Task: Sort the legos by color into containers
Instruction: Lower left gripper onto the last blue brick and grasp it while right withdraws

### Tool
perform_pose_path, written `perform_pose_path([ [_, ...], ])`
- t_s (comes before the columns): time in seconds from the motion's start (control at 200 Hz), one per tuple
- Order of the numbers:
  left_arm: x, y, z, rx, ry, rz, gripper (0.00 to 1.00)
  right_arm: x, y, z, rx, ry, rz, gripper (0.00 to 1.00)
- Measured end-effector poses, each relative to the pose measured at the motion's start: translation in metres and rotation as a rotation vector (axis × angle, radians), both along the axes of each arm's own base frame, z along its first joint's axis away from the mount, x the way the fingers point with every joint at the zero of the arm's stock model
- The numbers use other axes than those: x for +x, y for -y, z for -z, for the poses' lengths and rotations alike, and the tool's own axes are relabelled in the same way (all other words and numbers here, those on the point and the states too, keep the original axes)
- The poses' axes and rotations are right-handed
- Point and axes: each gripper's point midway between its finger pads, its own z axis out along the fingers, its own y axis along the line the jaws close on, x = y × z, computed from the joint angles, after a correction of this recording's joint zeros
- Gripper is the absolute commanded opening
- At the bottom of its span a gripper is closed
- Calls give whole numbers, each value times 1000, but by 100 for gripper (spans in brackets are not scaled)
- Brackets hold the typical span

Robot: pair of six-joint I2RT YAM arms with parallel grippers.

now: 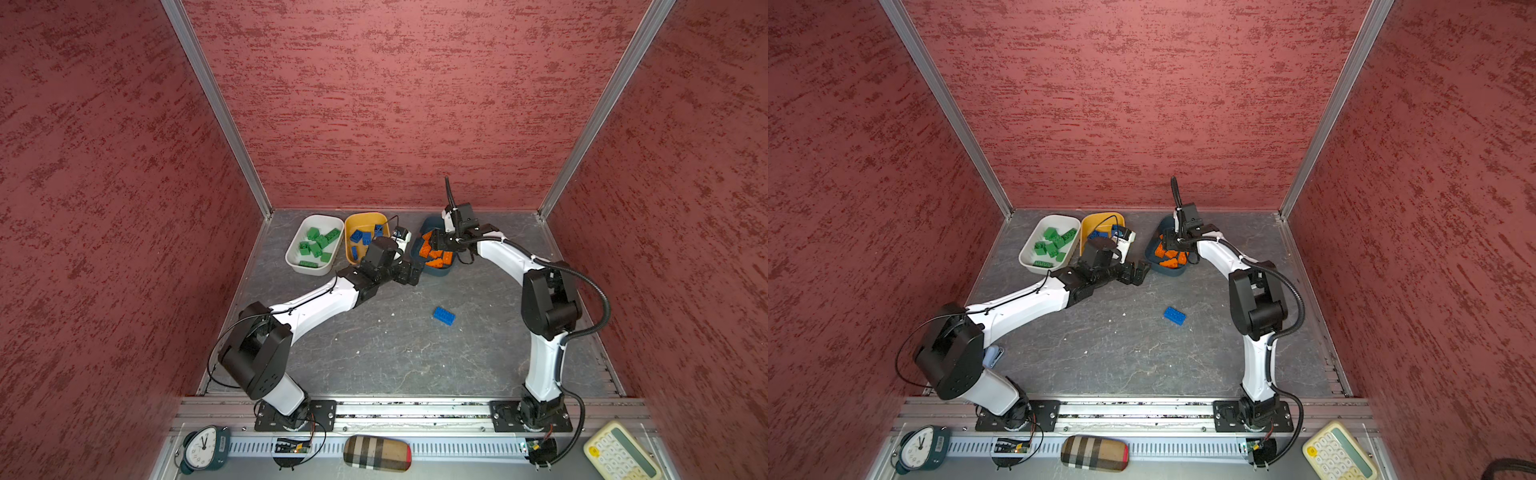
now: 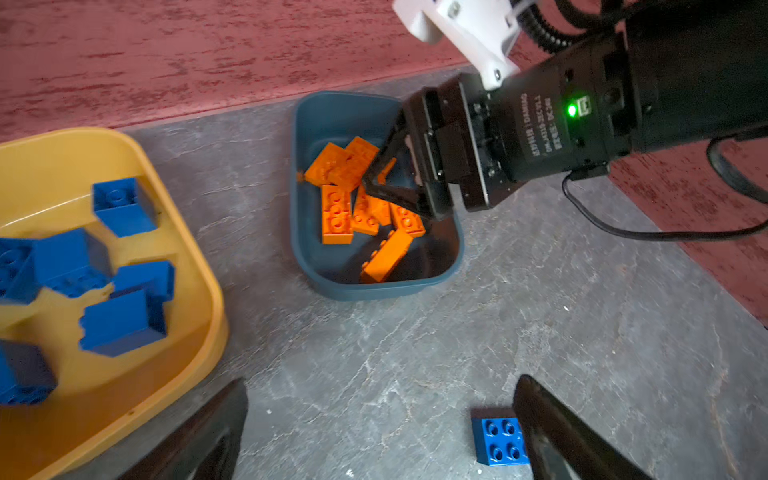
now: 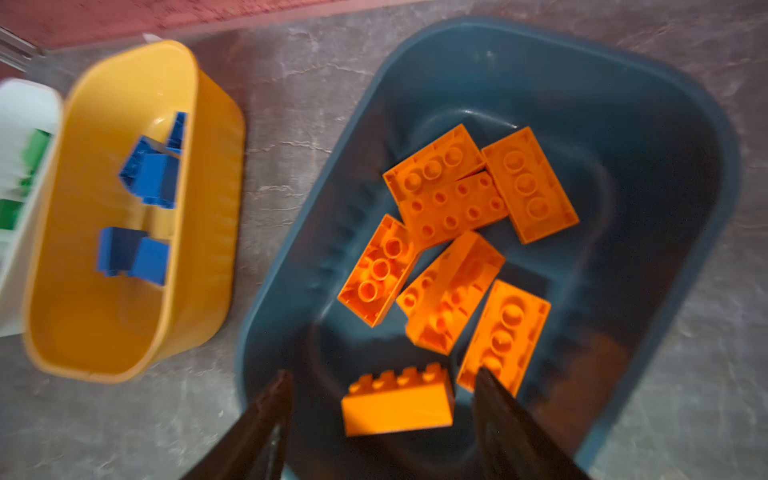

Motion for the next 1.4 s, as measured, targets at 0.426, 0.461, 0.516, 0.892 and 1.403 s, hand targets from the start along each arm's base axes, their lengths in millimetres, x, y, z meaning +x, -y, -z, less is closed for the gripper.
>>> perform_pose_path([
  [0.426, -46, 53, 42, 170, -78, 181, 100, -63, 66, -89, 72, 269, 242, 99],
  [0.461, -52, 56, 48, 180, -98, 191, 99, -69, 77, -87, 67, 283, 283, 99],
  [0.516, -61, 63, 56, 195, -135, 203, 100, -79, 95, -81, 65, 297, 360, 99],
  [0.892, -97, 102, 102, 385, -351, 225, 100, -115, 172, -37, 62, 314, 718, 99],
  [1.403, -98, 109, 167, 609, -475, 209, 90, -122, 190, -59, 21, 425, 773, 99],
])
